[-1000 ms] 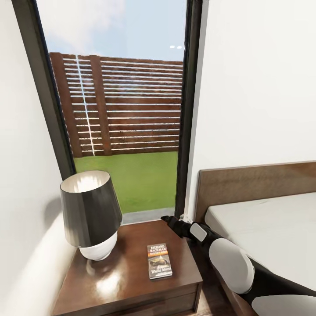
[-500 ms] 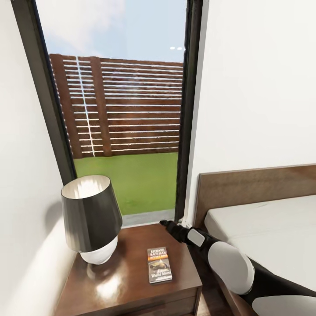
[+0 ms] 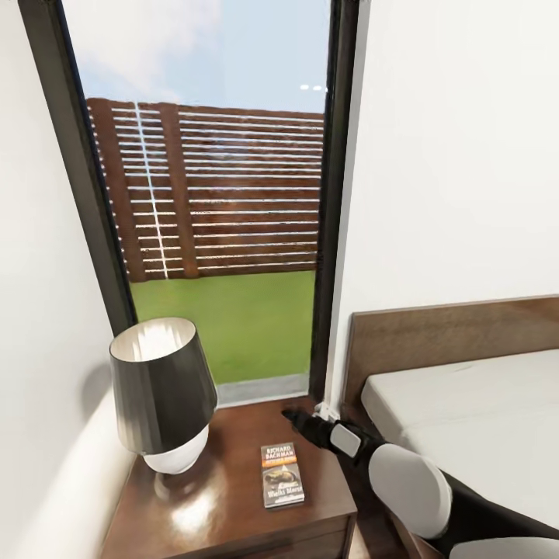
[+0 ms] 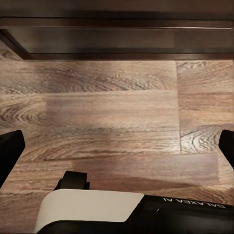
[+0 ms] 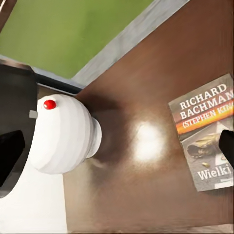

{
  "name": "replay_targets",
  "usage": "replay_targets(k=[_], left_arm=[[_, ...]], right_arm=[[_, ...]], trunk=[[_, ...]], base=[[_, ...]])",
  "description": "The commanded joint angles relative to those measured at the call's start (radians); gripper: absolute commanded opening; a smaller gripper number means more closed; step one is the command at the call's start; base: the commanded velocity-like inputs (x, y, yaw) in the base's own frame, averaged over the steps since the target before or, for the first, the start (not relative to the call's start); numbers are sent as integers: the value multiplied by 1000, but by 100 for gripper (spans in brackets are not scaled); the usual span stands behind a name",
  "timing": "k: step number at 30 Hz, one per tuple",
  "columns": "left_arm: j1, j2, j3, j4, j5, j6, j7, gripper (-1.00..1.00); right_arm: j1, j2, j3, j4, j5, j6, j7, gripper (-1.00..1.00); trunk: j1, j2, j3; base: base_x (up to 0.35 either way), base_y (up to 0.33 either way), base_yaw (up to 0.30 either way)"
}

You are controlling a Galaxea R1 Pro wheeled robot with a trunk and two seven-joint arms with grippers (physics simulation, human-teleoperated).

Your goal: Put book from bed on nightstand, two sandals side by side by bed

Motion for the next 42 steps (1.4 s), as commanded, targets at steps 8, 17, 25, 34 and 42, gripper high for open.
replay_targets(k=[8, 17, 25, 34, 42], left_arm=[[0, 1, -1, 38, 12, -33, 7, 100], [-1, -1, -1, 214, 14, -103, 8, 100], [-14, -5, 0, 398, 15, -208, 8, 100], [-36, -13, 0, 584, 16, -335, 6, 100], [-67, -17, 1, 693, 16, -408, 2, 100]], right_arm=[[86, -5, -2, -5, 77, -2, 1, 100], [204, -13, -1, -13, 106, -59, 4, 100], [297, -16, 0, -14, 164, -85, 2, 100], [384, -17, -1, -16, 275, -95, -2, 100], [429, -21, 0, -17, 294, -112, -3, 100]], trunk=[[-31, 56, 24], [-65, 119, 53], [-96, 175, 78], [-130, 238, 106], [-161, 294, 131]], base=[[0, 0, 0], [0, 0, 0], [0, 0, 0], [0, 0, 0], [0, 0, 0]])
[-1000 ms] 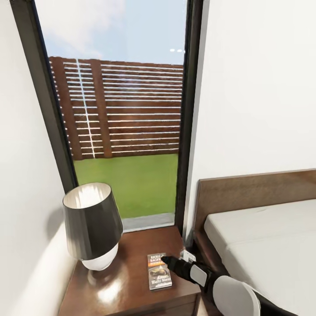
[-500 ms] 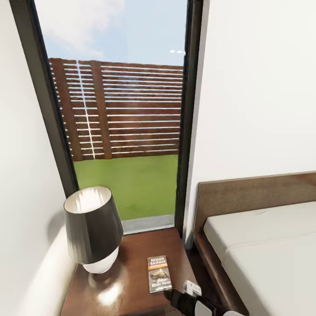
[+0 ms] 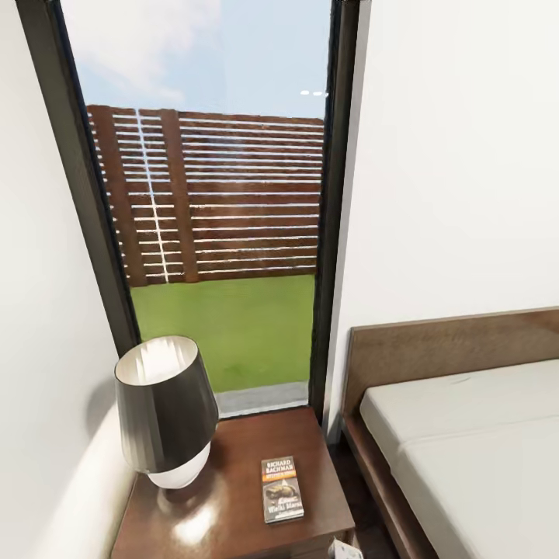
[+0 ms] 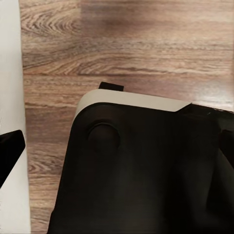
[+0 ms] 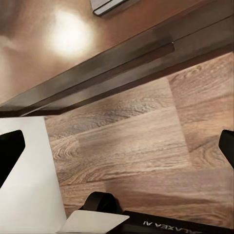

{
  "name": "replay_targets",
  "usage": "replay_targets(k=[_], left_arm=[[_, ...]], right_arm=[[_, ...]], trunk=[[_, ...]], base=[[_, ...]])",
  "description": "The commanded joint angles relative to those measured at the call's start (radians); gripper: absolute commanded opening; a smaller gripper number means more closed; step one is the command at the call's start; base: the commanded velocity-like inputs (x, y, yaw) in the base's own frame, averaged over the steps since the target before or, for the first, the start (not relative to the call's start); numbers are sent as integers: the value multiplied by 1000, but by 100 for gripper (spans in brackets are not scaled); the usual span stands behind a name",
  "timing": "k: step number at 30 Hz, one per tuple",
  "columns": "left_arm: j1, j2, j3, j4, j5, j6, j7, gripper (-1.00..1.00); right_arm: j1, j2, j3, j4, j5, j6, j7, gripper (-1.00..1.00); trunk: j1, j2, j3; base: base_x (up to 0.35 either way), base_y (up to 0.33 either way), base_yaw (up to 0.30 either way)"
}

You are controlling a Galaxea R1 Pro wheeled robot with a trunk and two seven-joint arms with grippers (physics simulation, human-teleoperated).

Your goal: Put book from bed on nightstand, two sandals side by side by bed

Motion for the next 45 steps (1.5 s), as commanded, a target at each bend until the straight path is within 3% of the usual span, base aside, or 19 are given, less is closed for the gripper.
replay_targets(k=[1, 25, 45], left_arm=[[-3, 1, -7, 7, 11, -7, 8, 100], [-18, 0, -7, 46, 11, -37, 3, 100], [-23, -3, -6, 146, 11, -124, 0, 100]], right_arm=[[3, -1, -9, 0, 10, 1, 1, 100], [49, -25, -8, 0, 16, -6, -2, 100], [178, -91, -11, -12, 13, -8, -11, 100]], trunk=[[-4, 7, 2], [-96, 175, 78], [-173, 315, 140]], base=[[0, 0, 0], [0, 0, 0], [0, 0, 0]])
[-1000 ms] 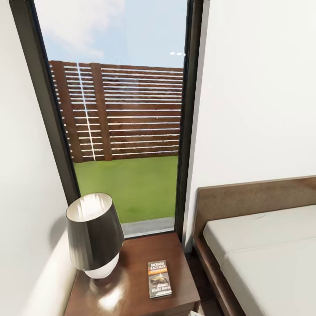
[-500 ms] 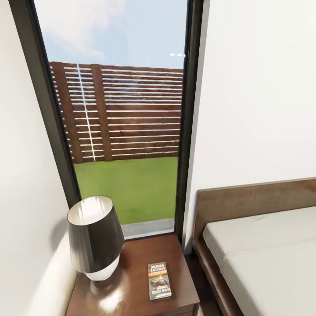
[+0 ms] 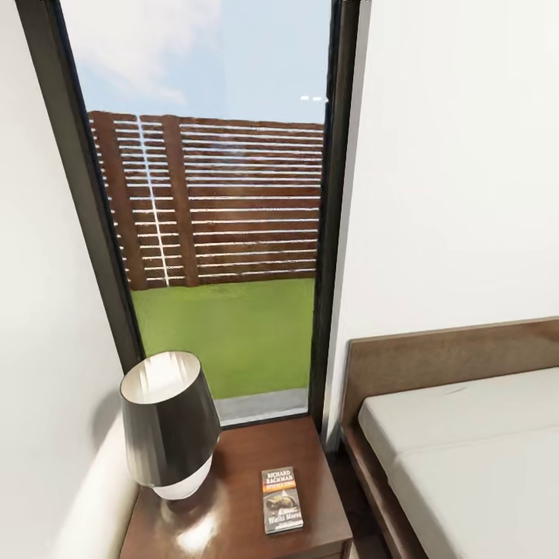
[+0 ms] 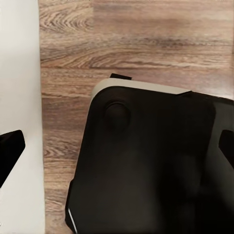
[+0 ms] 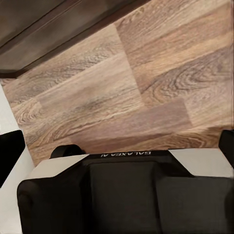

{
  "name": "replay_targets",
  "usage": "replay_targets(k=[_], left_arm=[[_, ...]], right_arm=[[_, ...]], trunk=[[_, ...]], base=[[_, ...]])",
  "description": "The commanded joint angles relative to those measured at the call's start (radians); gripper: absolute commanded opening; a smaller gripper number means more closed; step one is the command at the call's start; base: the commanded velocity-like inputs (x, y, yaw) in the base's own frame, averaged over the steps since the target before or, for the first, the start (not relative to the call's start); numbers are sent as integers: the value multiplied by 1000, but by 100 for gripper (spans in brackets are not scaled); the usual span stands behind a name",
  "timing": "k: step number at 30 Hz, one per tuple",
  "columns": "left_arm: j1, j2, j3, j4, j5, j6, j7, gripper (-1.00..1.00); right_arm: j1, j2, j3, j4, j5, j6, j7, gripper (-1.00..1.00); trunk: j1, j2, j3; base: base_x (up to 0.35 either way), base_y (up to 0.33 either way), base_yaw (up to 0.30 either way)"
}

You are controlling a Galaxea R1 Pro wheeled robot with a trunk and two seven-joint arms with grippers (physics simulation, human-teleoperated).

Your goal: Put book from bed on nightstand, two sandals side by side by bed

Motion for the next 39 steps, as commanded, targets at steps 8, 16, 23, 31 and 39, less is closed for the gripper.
replay_targets(k=[8, 16, 23, 31, 39], left_arm=[[0, 1, -9, 18, 10, -26, 7, 100], [0, 1, -9, 30, 10, -31, 7, 100], [0, 1, -9, 40, 10, -33, 7, 100], [0, 1, -9, 44, 10, -33, 7, 100], [0, 2, -7, 46, 11, -34, 7, 100]], right_arm=[[38, -21, -9, -2, 8, 4, 1, 100], [96, -30, -9, 4, 8, 4, 1, 100], [128, -32, -9, 6, 7, 5, 1, 100], [143, -32, -9, 0, 6, 5, 1, 100], [146, -33, -9, -3, 6, 5, 1, 100]], trunk=[[-31, 56, 24], [-61, 112, 49], [-88, 161, 71], [-119, 217, 96], [-150, 273, 121]], base=[[0, 0, 0], [0, 0, 0], [0, 0, 0], [0, 0, 0], [0, 0, 0]])
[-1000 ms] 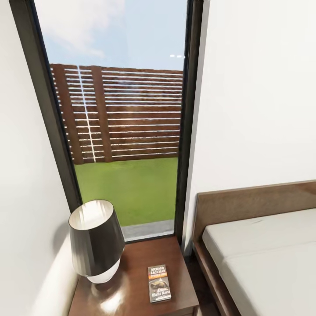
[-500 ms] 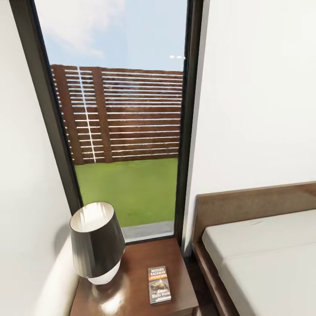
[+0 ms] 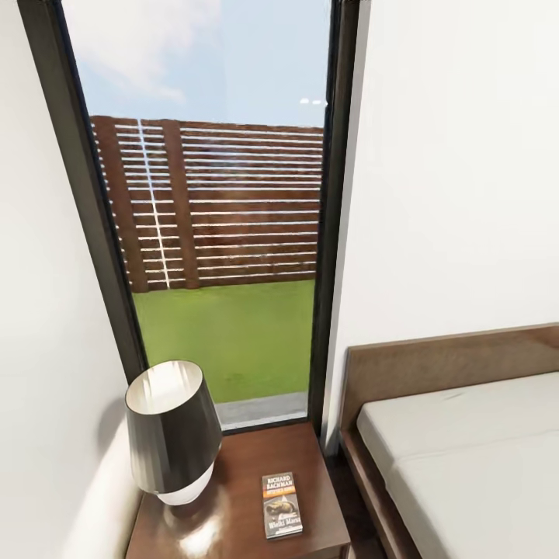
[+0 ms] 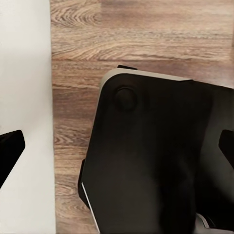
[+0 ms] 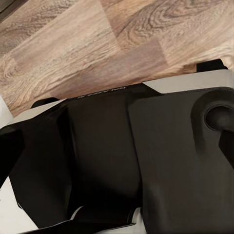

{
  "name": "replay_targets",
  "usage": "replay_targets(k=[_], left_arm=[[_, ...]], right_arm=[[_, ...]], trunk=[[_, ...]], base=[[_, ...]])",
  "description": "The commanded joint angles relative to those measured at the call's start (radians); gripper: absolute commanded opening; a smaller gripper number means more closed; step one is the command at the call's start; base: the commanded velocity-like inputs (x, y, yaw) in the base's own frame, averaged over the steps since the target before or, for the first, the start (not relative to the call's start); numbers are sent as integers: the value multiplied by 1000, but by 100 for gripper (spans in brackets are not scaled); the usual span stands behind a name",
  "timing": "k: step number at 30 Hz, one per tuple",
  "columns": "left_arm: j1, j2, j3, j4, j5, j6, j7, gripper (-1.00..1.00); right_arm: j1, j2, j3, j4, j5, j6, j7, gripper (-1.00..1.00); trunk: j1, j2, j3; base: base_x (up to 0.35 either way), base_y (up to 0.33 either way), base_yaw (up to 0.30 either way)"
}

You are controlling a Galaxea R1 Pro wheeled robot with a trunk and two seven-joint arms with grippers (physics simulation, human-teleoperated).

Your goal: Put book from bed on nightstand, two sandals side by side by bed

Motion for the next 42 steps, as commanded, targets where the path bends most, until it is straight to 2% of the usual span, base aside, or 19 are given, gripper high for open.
replay_targets(k=[1, 18, 29, 42], left_arm=[[0, 1, -9, -2, 10, -2, 7, 100], [0, 2, -9, 1, 10, -3, 7, 100], [0, 1, -8, 85, 12, -5, 7, 100], [0, 0, -8, 104, 11, -28, 7, 100]], right_arm=[[-1, 0, -9, 0, 8, 3, 2, 100], [0, 0, -9, -1, 8, 3, 2, 100], [0, -1, -9, -1, 8, 3, 2, 100], [0, -1, -9, -1, 8, 3, 2, 100]], trunk=[[-4, 6, 2], [-69, 125, 55], [-111, 202, 90], [-161, 293, 131]], base=[[0, 0, 0], [0, 0, 0], [0, 0, 0], [0, 0, 0]])
